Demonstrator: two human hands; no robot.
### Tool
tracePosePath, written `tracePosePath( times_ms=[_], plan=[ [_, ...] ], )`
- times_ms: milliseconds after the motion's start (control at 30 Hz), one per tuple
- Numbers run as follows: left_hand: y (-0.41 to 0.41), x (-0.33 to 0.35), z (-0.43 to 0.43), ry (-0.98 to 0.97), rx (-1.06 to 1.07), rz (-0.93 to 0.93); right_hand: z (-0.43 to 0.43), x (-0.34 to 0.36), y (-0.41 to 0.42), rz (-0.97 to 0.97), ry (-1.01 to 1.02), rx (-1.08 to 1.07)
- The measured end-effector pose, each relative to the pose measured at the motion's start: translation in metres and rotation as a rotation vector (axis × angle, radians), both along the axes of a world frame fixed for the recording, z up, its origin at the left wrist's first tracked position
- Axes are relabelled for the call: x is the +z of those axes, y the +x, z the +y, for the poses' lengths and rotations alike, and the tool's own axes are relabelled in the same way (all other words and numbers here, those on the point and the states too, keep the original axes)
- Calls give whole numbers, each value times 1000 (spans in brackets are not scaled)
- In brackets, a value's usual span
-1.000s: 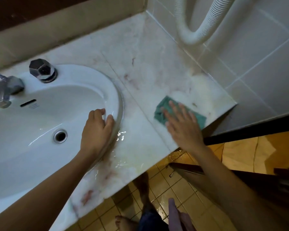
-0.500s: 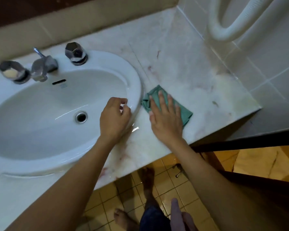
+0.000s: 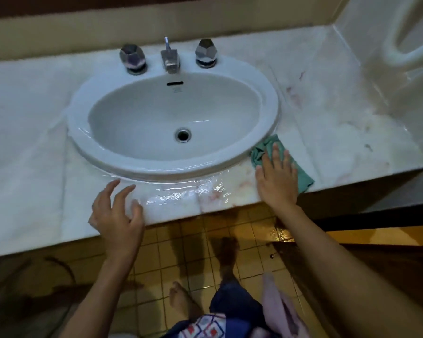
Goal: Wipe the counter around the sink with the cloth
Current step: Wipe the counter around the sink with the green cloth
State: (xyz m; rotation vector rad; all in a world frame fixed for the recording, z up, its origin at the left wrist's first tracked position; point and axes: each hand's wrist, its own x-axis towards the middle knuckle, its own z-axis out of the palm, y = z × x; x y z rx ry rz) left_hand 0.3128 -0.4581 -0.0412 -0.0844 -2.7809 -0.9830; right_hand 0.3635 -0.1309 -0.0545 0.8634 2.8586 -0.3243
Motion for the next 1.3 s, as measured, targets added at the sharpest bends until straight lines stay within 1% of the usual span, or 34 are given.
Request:
tracePosePath(
  times_ms=[100, 200, 333, 433, 500, 600, 667, 800, 933, 1133, 1200, 1300],
  plan=[
    [-8, -3, -51, 54, 102, 8, -51, -3, 9, 52, -5, 6],
    [-19, -6, -91, 68, 124, 23, -110, -2, 22, 83, -24, 64],
    [-41, -6, -126, 51, 155, 46, -177, -3, 31, 68, -122, 360],
    [-62, -7, -158, 14, 194, 40, -172, 0, 37, 80, -169, 487],
    [-78, -9, -183, -30, 222, 32, -164, 4, 38, 105, -185, 488],
    [-98, -15, -212, -106, 265, -10, -183, 2, 31, 123, -159, 361],
    [-103, -19, -219, -125, 272, -60, -205, -3, 20, 86, -90, 315],
    [-103, -23, -216, -146, 274, -67, -236, -8, -5, 89, -11, 342],
    [-105, -25, -217, -138, 297, -71, -275, -6, -30, 97, -20, 457],
    [-105, -30, -219, -91, 327, -27, -346, -1, -104, 86, -75, 595],
    [-105, -29, -220, -89, 322, -27, -357, -3, -114, 65, -66, 678],
    [-105, -27, -219, -105, 319, -28, -349, -5, -95, 101, -4, 965]
  ],
)
